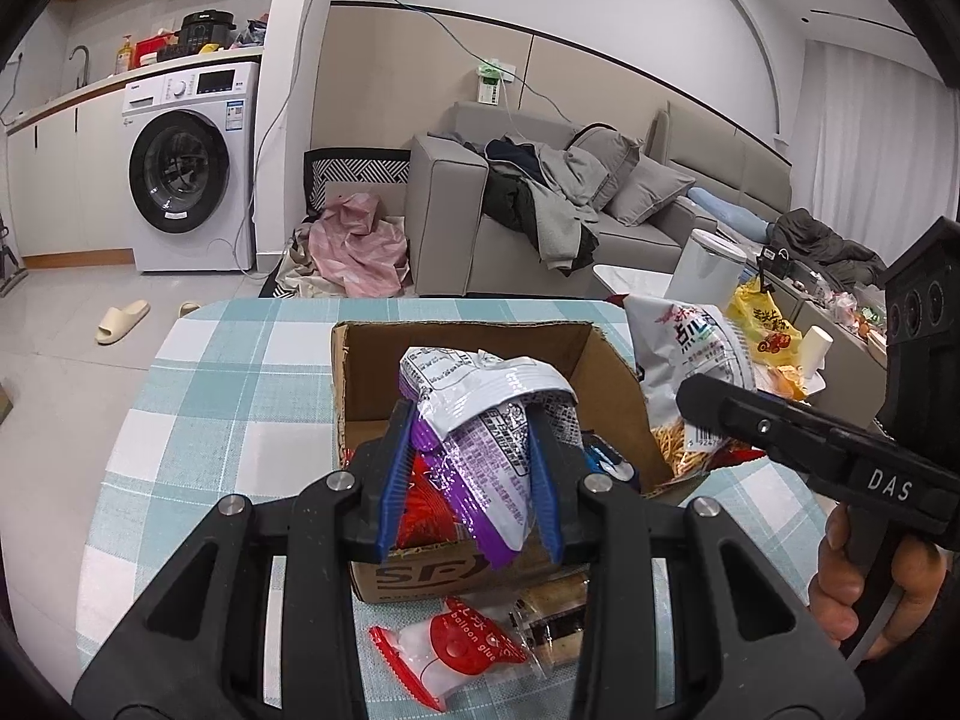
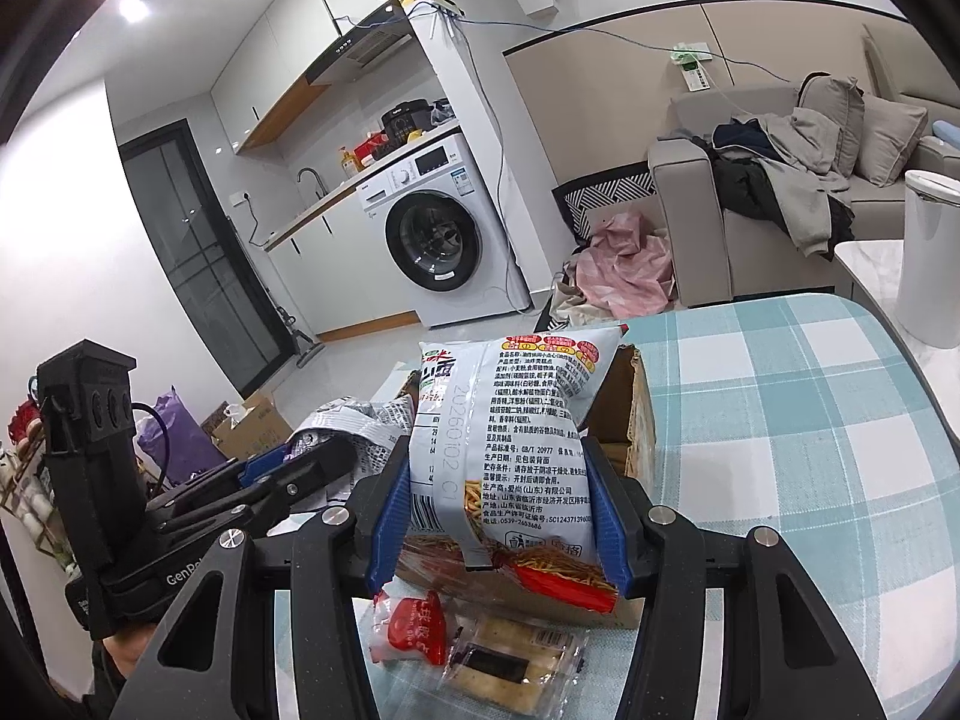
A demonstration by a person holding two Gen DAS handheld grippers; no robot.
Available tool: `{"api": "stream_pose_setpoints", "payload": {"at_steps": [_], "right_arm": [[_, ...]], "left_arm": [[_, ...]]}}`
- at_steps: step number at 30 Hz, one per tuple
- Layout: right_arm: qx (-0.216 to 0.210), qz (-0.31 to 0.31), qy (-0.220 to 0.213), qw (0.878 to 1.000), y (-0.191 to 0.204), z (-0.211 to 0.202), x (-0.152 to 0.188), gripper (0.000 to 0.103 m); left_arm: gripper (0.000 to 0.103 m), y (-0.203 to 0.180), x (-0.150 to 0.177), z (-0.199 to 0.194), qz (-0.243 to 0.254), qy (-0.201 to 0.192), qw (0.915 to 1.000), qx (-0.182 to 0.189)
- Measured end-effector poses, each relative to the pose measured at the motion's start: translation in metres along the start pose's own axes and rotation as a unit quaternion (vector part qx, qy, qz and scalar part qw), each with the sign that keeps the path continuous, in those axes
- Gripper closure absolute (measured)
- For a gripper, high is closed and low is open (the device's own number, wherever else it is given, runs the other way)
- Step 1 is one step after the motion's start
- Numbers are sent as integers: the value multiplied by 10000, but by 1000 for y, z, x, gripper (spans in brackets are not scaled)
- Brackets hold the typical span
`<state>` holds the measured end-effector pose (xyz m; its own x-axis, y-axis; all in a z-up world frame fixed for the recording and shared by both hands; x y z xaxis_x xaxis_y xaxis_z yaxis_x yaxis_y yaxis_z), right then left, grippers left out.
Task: Organize snacks
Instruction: 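Lower both white bags into the box and open both grippers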
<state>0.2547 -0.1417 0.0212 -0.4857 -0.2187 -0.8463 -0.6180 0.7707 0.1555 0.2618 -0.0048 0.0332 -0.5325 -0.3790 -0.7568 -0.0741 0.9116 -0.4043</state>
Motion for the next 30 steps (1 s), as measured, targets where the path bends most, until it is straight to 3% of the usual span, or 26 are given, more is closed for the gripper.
{"api": "stream_pose_setpoints", "payload": {"at_steps": [15, 24, 27, 30], "right_arm": [[11, 25, 250, 9997, -2, 37, 2, 50], [127, -100, 361, 9992, -3, 45, 5, 50], [195, -192, 335, 9991, -3, 40, 4, 48], [228, -246, 315, 9989, -4, 33, 5, 38]], "left_arm": [[71, 15, 1, 43, 4, 79, 9998, -192], [70, 29, 9, 65, -29, 320, 9986, -408], [64, 32, 11, 64, -21, 368, 9986, -389], [51, 30, 11, 58, 16, 326, 9990, -311]]}}
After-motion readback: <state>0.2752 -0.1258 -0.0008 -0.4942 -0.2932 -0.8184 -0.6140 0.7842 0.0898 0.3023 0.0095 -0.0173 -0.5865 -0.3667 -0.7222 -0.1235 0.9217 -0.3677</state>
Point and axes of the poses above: each gripper's, at about its wrist camera, not at the fingertips, and z roughly the way its jaws point, y to its left, x to its underside, the point moved 8 cm from there along z, roughly the way its jaws point, and after that the axes turned 15 degrees about -z, right-handed, at the moved point
